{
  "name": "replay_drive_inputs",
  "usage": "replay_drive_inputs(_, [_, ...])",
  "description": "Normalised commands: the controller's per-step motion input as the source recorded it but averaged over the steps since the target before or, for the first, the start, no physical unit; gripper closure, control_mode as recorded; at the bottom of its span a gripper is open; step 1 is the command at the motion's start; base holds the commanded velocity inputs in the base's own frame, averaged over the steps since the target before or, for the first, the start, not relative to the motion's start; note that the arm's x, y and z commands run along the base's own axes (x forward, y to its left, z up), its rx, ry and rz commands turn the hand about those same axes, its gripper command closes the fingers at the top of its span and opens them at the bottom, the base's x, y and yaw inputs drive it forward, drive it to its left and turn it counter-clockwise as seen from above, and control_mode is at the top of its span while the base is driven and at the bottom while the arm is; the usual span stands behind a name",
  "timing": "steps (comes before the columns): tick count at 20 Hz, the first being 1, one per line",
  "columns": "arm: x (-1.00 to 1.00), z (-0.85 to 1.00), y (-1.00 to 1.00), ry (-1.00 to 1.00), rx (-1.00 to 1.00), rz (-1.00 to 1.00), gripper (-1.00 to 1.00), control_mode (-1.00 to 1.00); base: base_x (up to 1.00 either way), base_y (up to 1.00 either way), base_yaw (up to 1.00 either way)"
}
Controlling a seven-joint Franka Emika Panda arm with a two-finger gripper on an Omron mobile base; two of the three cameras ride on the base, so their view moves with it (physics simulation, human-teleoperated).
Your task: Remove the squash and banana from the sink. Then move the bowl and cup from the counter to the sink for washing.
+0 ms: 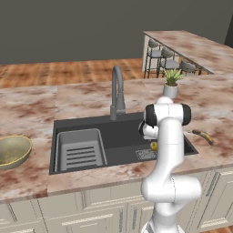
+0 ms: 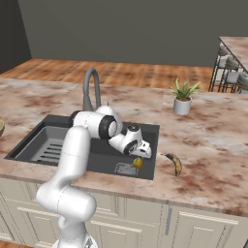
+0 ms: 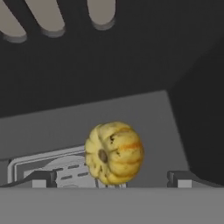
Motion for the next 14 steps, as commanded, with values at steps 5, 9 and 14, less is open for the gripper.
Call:
replay_drive_inputs(5, [0.07, -0.21, 0.0, 0.0, 0.0, -0.04, -1.0, -1.0, 0.0, 0.0, 0.0])
replay_drive_inputs(9, [0.08, -0.18, 0.0, 0.0, 0.0, -0.03, -1.0, -1.0, 0.0, 0.0, 0.0])
replay_drive_inputs(14, [0.05, -0.14, 0.0, 0.0, 0.0, -0.03, -1.0, -1.0, 0.0, 0.0, 0.0])
